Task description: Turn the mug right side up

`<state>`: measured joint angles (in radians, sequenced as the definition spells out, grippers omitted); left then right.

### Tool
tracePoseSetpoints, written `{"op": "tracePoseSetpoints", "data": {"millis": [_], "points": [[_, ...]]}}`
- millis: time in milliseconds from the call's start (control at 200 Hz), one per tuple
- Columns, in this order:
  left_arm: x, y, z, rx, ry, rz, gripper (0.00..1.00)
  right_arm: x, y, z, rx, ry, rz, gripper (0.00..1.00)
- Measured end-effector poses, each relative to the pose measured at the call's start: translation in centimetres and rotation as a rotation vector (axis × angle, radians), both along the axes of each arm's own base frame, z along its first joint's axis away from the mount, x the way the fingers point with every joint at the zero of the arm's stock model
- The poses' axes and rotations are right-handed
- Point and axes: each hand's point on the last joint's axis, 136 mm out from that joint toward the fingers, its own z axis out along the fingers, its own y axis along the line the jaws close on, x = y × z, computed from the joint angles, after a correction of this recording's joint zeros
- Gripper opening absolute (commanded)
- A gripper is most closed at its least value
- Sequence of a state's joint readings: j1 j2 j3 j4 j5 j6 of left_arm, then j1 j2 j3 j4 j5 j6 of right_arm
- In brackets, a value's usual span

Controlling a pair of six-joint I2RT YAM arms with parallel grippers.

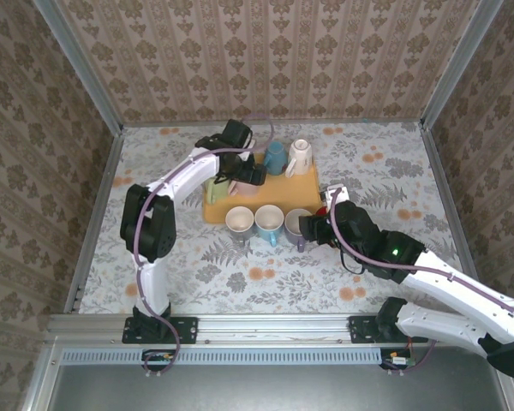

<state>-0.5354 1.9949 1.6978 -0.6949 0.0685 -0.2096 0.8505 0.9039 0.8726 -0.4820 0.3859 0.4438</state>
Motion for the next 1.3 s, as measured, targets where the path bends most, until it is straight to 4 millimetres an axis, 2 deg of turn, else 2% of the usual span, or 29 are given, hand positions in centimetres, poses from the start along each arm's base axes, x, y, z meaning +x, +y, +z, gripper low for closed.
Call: {"op": "tracePoseSetpoints", "data": {"millis": [265,500,615,865,1115,1220,1300], "points": [[0.3,-1.2,0.3,-0.123,0.016,-0.012,0.87,0.0,0.1,-0.5,0.001,0.006,0.003,0.70],[-2.3,-1.9,-2.3,-0.184,0.134,-0.022,0.82,0.0,0.1,-1.0,-0.001,0.013,0.000,0.70],[-3.4,-2.4,-2.8,-0.199,0.168,-0.034,0.78,0.0,0.1,-1.2,0.004,0.013,-0.003,0.70],[-3.8,-2.3,-2.8,-0.161,0.150,-0.048,0.52,0.1,0.2,-2.0,0.008,0.032,-0.010,0.70],[-2.0,-1.7,-2.4,-0.079,0.092,-0.045,0.20,0.0,0.2,-2.5,0.003,0.040,-0.012,0.70],[-1.7,-1.5,-2.3,-0.051,0.066,-0.048,0.18,0.0,0.1,-2.7,0.000,0.043,-0.012,0.70],[-1.5,-1.3,-2.3,-0.033,0.062,-0.049,0.27,0.0,0.1,-2.7,-0.001,0.044,-0.012,0.70]]}}
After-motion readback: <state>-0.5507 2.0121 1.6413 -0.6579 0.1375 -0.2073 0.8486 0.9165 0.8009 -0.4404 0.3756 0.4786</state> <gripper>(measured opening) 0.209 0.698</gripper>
